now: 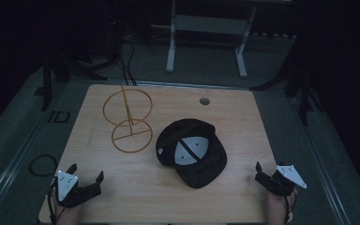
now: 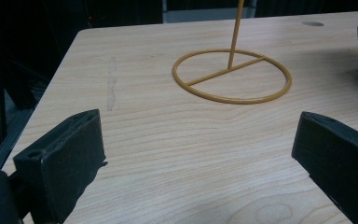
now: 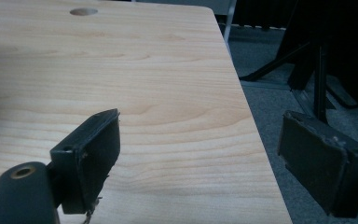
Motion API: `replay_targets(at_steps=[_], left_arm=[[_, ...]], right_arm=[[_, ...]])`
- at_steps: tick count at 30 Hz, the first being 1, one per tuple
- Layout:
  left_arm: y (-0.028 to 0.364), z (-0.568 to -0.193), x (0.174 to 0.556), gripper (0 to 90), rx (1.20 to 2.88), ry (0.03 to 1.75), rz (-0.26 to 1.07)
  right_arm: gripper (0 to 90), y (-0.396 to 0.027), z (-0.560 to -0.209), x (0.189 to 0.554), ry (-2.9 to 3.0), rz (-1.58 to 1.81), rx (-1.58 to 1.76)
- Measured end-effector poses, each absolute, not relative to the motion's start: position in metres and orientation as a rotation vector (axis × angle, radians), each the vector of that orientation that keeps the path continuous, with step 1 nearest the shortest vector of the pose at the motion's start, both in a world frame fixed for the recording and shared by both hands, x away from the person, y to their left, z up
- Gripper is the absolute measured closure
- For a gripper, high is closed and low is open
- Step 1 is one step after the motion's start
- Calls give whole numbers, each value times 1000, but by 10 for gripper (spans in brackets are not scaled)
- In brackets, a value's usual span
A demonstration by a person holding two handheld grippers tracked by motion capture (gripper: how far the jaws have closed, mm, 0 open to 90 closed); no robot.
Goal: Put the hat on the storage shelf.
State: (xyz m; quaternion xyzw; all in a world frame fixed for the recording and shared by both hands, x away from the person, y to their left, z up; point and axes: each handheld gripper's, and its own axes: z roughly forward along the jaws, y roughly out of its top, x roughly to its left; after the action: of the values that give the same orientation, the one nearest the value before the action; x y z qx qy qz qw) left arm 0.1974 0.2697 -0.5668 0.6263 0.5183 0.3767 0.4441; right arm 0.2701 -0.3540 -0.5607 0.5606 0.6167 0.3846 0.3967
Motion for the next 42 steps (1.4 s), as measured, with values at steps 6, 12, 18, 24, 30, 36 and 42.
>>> replay_targets(at_steps=[6, 12, 18, 24, 30, 36, 42], left_arm=[[270, -567, 197, 27, 1556, 1283, 937], [269, -567, 197, 27, 1560, 1276, 925], [270, -567, 197, 27, 1550, 1289, 920], [270, -566, 197, 27, 1513, 1288, 892], [268, -566, 195, 37, 1541, 1258, 899], [268, -564, 194, 40, 1523, 1248, 894], [266, -563, 193, 45, 1516, 1244, 833]], right_arm=[[130, -353, -561, 271, 1605, 975, 1399], [131, -351, -561, 272, 1652, 980, 1360], [130, -344, -547, 273, 1726, 1015, 1298], [124, -332, -519, 277, 1801, 1083, 1232], [122, -321, -496, 285, 1868, 1202, 1213], [120, -310, -482, 293, 1915, 1225, 1178], [114, -295, -469, 306, 1950, 1224, 1141]])
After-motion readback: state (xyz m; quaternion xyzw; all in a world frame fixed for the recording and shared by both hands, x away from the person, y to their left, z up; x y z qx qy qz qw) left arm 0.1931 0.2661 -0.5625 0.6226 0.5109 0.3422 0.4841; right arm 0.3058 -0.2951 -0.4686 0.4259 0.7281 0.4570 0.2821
